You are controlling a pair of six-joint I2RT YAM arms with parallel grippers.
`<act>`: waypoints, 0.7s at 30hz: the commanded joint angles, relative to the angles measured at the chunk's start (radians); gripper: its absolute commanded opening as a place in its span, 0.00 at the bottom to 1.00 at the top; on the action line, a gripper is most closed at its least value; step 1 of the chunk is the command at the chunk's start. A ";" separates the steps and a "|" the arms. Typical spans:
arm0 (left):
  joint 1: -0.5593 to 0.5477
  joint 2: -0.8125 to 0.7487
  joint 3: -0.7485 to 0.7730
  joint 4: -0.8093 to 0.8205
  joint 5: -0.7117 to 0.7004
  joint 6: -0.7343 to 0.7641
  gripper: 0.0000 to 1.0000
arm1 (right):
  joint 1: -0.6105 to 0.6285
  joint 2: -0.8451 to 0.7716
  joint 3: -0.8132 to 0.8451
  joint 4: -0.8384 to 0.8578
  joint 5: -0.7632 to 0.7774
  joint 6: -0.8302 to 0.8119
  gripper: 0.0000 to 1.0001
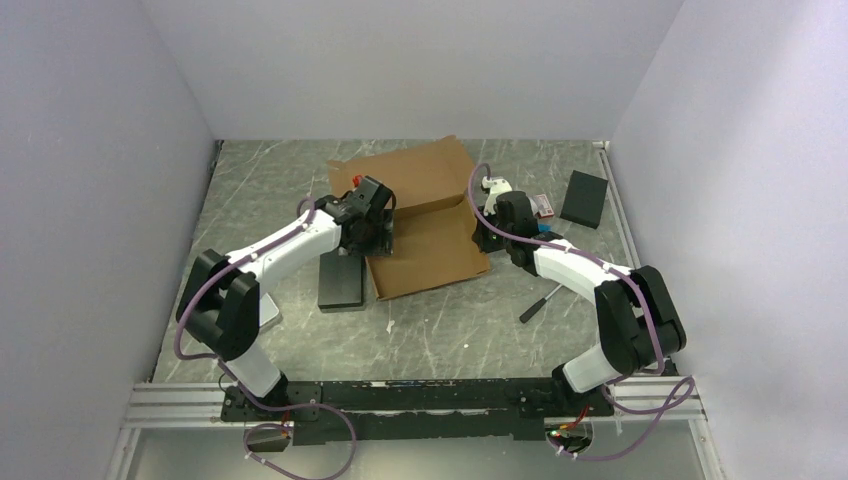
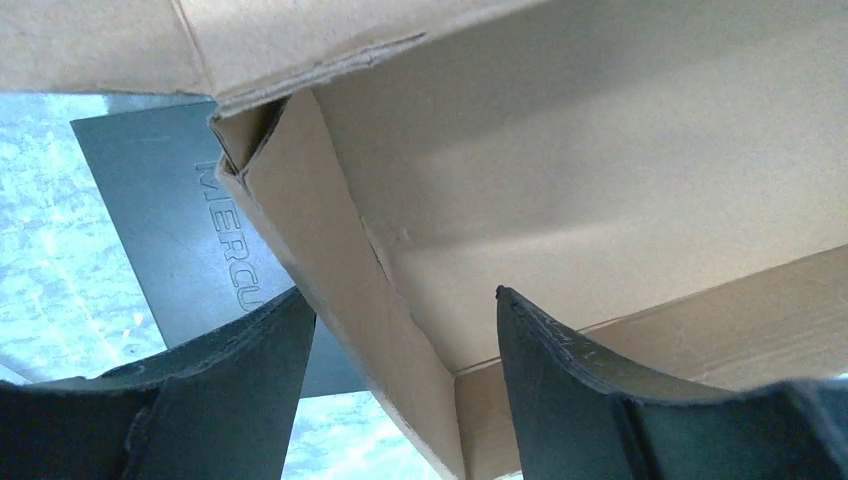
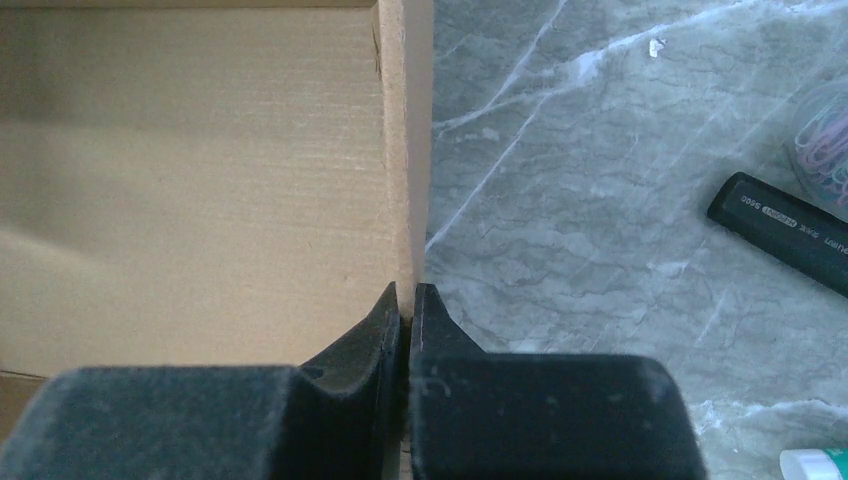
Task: Fold the paper box
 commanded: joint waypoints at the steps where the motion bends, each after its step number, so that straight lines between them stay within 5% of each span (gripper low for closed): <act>1: -0.005 -0.040 -0.025 0.026 0.045 0.006 0.71 | 0.003 -0.003 0.027 0.071 0.004 0.001 0.00; 9: -0.008 -0.088 -0.052 0.054 0.063 0.005 0.72 | 0.002 0.008 0.031 0.069 0.008 -0.008 0.00; 13: 0.001 -0.182 -0.096 0.151 0.113 0.040 0.82 | -0.008 0.036 0.037 0.068 0.024 -0.030 0.00; 21: 0.120 -0.324 -0.181 0.196 0.287 0.060 0.84 | -0.042 0.108 0.065 0.042 0.047 -0.078 0.00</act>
